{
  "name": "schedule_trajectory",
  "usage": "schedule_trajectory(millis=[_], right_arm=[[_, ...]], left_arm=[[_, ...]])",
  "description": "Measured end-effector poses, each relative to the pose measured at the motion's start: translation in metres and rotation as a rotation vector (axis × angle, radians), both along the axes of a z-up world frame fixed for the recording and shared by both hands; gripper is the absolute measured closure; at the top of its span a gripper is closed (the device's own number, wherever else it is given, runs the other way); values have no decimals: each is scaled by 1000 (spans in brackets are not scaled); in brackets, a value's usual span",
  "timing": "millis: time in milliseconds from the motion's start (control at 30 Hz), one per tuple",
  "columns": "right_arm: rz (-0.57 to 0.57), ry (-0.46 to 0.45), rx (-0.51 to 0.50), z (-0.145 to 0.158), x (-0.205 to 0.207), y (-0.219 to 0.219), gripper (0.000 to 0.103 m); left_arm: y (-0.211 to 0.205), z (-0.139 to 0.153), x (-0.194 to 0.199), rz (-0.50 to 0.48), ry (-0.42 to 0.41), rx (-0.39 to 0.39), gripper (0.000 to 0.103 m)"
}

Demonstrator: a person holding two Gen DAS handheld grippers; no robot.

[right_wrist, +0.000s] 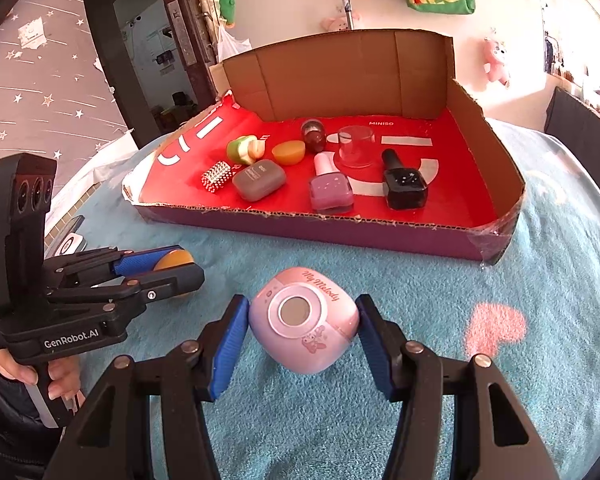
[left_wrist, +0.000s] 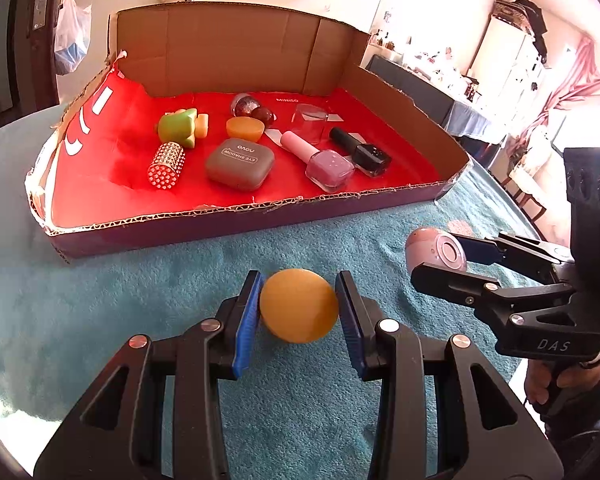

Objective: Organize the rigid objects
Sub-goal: 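Carry the disc and compact into the box and lower them onto the red paper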

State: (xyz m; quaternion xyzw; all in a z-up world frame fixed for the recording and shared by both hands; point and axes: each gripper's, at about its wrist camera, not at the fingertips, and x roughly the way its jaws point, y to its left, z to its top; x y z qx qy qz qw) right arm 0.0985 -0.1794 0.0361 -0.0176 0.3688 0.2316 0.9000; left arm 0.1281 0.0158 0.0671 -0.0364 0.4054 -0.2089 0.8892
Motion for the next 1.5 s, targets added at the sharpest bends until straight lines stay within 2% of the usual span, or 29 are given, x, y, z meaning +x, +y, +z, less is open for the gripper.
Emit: schedule_trajectory(millis=[200,400,567,733,900,1067,1267,1500], right_arm=[[2,-21,13,7,0,0,45],[25,-79,35,36,8,2,45],[43,-102,45,66,33,9,45],[21,-85,20,90,84,17,45],[-25,-55,-51,95,141,24,45],[-69,39,-106,79,203,33,45],[-102,128,-165,56,246,45,45],[-131,199,-202,39,263,45,45]], left_arm=[[3,15,-2,-1,-40,-2,68],[10,37,10,1,-73,-14,68],[16,70,44,-36,-82,-40,68],[14,86,96,-40,-68,6,67],[11,74,158,-19,17,67,68],[11,49,209,36,102,116,68],[9,26,231,57,157,132,67],[12,12,243,81,201,129,68]])
